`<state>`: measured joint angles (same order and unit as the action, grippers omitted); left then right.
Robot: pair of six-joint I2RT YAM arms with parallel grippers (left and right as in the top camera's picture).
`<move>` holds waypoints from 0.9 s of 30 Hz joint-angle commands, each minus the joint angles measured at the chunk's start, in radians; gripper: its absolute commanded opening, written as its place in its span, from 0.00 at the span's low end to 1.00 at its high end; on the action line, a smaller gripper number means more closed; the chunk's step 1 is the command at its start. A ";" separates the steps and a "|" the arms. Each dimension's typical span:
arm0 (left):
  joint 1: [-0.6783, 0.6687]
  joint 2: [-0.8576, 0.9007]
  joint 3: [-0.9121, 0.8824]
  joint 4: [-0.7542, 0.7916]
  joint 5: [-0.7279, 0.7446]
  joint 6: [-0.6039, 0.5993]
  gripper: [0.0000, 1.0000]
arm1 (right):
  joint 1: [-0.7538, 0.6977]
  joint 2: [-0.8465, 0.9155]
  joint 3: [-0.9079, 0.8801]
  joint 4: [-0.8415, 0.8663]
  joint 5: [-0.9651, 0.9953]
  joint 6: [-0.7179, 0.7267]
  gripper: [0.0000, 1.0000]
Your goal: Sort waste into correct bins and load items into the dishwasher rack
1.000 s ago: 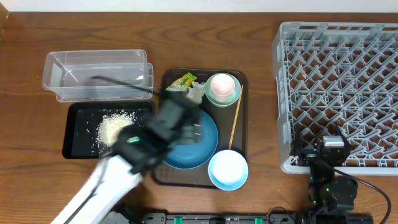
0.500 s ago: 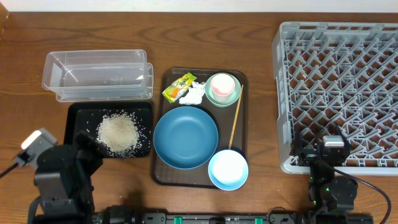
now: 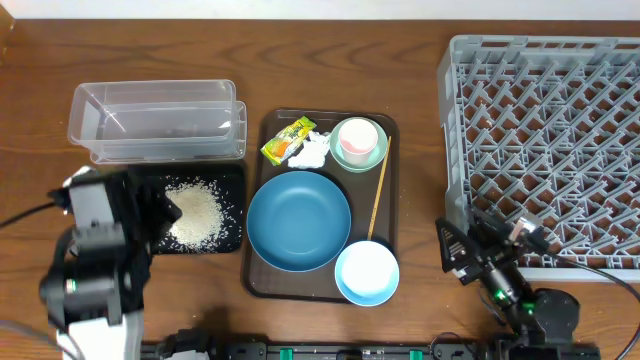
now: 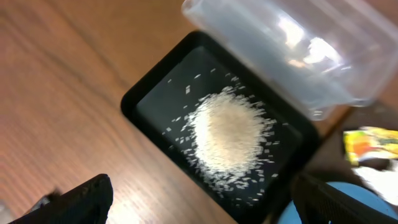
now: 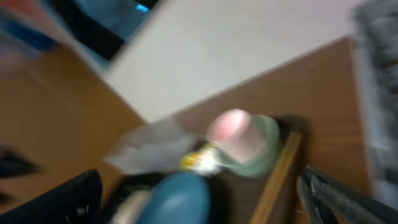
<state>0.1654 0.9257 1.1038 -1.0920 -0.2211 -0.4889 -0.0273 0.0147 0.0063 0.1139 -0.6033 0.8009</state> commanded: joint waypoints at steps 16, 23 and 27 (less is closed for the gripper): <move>0.414 0.055 0.043 0.042 0.236 -0.089 0.94 | 0.027 0.607 0.694 -0.316 -0.283 -0.313 0.99; 0.414 0.055 0.043 0.042 0.237 -0.089 0.94 | 0.321 1.012 1.201 -0.834 0.025 -0.663 0.99; 0.414 0.055 0.043 0.042 0.236 -0.089 0.94 | 0.610 1.191 1.366 -0.969 0.348 -0.683 0.99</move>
<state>0.5743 0.9836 1.1233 -1.0481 0.0071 -0.5732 0.4561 1.1355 1.2991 -0.8200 -0.5182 0.2211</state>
